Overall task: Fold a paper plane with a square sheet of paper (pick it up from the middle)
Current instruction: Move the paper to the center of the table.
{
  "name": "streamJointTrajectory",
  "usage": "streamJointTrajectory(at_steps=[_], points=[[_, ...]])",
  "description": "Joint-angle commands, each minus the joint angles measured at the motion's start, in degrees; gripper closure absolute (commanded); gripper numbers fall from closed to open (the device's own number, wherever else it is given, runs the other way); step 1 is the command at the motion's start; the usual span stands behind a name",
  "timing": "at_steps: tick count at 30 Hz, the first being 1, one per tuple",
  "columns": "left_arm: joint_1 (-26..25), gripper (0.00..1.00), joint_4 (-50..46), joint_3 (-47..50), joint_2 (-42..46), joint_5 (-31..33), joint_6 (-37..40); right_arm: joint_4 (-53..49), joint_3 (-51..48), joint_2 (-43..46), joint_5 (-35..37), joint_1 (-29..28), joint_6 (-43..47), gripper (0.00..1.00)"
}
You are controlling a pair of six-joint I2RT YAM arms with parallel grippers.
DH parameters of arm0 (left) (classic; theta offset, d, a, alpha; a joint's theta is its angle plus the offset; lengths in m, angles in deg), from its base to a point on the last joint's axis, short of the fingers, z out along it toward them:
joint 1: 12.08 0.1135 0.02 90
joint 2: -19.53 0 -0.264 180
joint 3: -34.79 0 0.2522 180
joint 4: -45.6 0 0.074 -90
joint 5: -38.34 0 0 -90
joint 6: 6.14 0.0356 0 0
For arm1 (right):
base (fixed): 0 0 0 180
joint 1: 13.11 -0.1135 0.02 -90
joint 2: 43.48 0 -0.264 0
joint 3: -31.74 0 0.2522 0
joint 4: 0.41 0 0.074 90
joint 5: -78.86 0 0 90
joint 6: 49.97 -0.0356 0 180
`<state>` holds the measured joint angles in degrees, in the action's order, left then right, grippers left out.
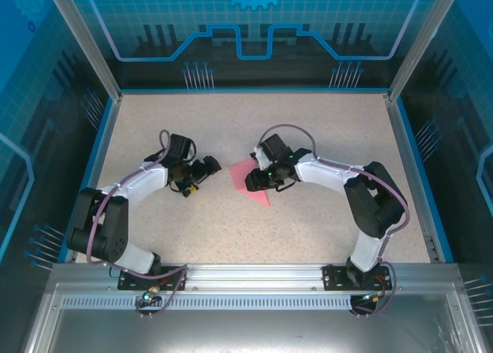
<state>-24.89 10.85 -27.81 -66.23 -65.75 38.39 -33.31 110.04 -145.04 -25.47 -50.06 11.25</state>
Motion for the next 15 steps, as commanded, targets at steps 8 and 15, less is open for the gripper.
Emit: streamJointTrajectory(at_steps=[8, 15], points=[[-4.71, 0.03, 7.99, 2.25, -1.74, -7.27, -4.33, 5.76, -1.05, -3.54, 0.70, 2.05, -11.11, 0.60], [-7.41, 0.10, 11.26, 1.71, -4.87, -9.67, -6.24, 5.06, -0.70, -5.86, -0.82, 2.66, -11.30, 0.63]])
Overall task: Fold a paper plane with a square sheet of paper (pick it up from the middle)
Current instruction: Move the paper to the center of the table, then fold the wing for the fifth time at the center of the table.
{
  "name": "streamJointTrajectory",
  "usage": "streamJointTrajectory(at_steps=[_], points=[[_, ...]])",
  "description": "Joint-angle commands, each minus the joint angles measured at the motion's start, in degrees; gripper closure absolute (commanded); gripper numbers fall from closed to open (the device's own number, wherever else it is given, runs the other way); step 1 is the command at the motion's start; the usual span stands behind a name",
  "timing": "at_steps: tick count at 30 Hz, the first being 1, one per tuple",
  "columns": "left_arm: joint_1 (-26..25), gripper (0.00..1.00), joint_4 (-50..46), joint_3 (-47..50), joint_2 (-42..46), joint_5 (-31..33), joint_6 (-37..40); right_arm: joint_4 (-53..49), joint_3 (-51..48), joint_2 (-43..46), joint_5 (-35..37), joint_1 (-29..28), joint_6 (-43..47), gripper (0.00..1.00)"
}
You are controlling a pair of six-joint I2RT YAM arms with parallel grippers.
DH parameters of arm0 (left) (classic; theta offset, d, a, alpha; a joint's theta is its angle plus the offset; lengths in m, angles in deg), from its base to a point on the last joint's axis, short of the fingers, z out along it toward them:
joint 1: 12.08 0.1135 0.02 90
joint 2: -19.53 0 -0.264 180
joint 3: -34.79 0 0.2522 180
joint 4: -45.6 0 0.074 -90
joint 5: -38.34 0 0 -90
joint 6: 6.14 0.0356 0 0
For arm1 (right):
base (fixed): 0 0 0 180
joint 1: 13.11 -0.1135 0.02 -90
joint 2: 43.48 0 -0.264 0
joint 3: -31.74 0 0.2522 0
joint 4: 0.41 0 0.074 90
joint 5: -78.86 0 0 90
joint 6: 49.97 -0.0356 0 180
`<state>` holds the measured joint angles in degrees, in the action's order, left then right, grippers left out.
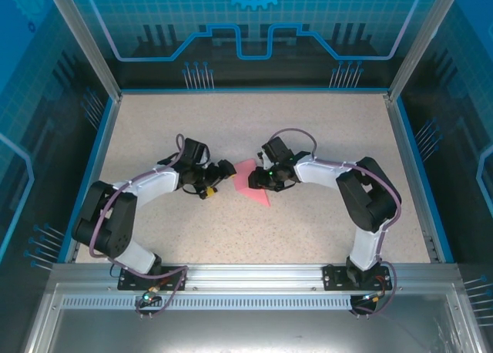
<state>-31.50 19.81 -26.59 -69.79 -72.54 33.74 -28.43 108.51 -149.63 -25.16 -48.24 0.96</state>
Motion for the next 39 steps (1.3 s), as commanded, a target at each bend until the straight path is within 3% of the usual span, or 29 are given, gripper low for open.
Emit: streamJointTrajectory(at_steps=[1, 11, 22, 39], points=[[-1.11, 0.11, 2.57, 0.34, -1.83, -3.21, -1.72, 0.26, 0.65, -1.56, -1.27, 1.11, -1.09, 0.63], [-3.35, 0.33, 4.64, -1.40, -6.44, -5.80, -3.53, 1.61, -1.65, -3.75, -5.50, 4.30, -1.88, 0.65], [-5.16, 0.54, 5.21, -4.23, -10.67, -6.71, -4.83, 9.31, -6.84, -4.59, -16.36, 9.86, -6.71, 0.66], [-5.62, 0.64, 5.61, -7.65, -14.95, -7.24, -4.39, 11.88, -8.11, -4.95, -20.18, 11.91, -7.77, 0.66]])
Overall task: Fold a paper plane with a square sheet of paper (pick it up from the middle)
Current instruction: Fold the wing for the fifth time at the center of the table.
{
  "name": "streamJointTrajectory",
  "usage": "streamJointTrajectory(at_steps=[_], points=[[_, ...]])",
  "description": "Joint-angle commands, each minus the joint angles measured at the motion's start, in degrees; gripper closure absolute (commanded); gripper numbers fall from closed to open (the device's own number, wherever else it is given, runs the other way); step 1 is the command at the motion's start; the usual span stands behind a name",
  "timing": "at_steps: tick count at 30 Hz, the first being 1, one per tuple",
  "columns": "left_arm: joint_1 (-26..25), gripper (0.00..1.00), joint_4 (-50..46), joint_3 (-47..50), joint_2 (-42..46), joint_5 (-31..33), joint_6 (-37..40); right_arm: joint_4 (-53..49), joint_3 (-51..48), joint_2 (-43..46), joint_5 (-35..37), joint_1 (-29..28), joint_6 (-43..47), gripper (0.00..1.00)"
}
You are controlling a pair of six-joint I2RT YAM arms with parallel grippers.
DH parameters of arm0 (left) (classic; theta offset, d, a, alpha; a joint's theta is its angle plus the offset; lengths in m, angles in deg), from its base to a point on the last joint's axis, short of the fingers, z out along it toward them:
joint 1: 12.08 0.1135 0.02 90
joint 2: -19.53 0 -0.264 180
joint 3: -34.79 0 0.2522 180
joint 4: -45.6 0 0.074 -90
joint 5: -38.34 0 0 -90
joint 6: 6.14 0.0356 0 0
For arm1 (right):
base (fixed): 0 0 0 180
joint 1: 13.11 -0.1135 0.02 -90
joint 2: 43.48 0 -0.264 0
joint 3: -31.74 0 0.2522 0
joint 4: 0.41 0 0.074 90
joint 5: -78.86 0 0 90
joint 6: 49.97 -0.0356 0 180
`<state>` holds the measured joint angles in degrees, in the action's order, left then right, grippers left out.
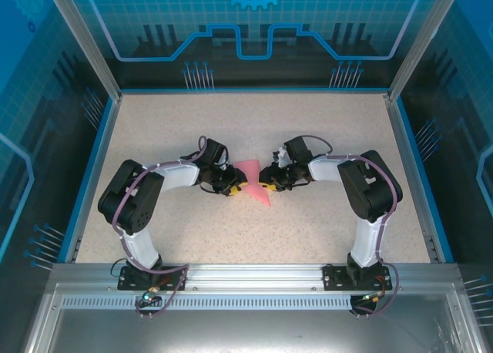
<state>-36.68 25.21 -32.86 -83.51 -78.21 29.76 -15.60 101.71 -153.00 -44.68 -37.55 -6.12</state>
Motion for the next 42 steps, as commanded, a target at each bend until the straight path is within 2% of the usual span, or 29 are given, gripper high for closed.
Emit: streamJointTrajectory(at_steps=[1, 14, 19, 23, 29, 39, 42], points=[[-0.45, 0.64, 0.43, -1.31, -1.49, -1.76, -0.39, -0.86, -1.28, -1.72, -0.75, 1.25, -0.69, 0.66], [-0.53, 0.63, 3.45, -0.13, -1.08, -2.14, -0.67, -0.16, -1.67, -2.29, -1.51, 2.03, -0.66, 0.65], [-0.54, 0.74, 6.69, -0.21, -1.19, -3.77, -0.69, -0.06, -1.70, -2.47, -1.81, 2.36, 0.33, 0.65], [-0.53, 0.79, 8.36, 1.17, 0.03, -4.21, -0.20, -0.15, -1.27, -1.75, -1.47, 2.48, 2.89, 0.64], [-0.40, 0.82, 12.77, 2.87, 0.74, -5.41, 0.09, -1.11, -0.51, -1.39, -0.88, 2.47, 7.93, 0.63], [0.73, 0.82, 11.38, -0.07, -2.49, -5.51, 4.71, -4.89, 0.75, -4.22, 1.48, 2.48, 13.35, 0.65], [1.16, 0.89, 11.20, -0.34, -2.86, -6.05, 5.06, -5.15, 0.74, -4.24, 1.71, 2.43, 14.21, 0.65]])
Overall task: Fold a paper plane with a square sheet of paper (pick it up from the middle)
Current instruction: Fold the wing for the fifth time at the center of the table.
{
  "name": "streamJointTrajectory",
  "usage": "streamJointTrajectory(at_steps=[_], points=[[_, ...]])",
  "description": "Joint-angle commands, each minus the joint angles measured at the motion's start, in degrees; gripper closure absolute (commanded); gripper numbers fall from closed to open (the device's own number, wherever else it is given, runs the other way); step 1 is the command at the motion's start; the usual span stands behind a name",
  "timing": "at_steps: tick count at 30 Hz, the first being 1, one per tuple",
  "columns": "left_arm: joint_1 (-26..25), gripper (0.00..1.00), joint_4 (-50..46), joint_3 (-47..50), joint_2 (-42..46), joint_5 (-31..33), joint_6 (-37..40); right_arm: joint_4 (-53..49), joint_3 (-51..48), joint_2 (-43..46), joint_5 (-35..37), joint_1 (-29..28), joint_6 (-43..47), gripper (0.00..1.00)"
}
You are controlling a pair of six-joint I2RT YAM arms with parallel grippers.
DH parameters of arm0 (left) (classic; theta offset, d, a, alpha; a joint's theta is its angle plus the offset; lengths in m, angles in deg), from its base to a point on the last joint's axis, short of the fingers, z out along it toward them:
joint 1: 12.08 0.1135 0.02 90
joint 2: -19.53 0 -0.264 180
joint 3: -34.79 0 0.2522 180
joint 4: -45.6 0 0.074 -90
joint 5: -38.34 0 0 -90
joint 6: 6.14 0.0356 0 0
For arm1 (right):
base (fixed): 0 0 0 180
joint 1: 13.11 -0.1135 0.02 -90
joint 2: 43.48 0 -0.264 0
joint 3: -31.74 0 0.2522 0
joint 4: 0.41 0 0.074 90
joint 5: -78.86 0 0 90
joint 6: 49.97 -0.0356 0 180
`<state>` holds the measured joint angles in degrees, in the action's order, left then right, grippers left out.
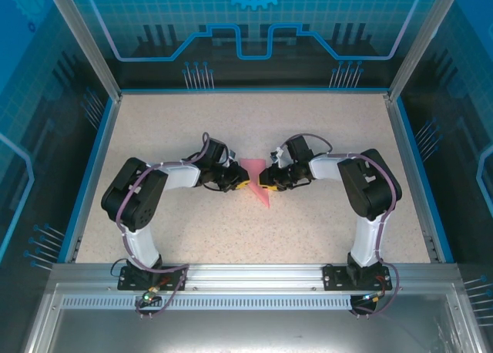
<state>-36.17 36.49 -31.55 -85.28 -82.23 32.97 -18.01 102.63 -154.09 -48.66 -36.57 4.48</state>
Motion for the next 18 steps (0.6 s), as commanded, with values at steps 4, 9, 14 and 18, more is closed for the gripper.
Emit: streamJointTrajectory(at_steps=[4, 9, 14, 18], points=[[0.63, 1.00, -0.32, -1.34, 0.04, -2.04, 1.10, -3.02, 0.09, -1.16, 6.13, 1.51, 4.57, 0.63], [-0.95, 1.00, -4.34, -0.17, 4.34, 2.68, -2.26, -2.63, -1.57, 7.81, 11.56, 0.39, 7.22, 0.50], [-4.31, 1.00, -12.05, -0.59, 9.01, 12.09, -6.79, -0.69, -6.31, 17.73, 24.73, -4.23, 14.03, 0.36], [-6.75, 1.00, -13.64, -1.62, 9.64, 14.93, -10.49, 4.05, -12.15, 23.38, 39.47, -12.33, 22.98, 0.35]])
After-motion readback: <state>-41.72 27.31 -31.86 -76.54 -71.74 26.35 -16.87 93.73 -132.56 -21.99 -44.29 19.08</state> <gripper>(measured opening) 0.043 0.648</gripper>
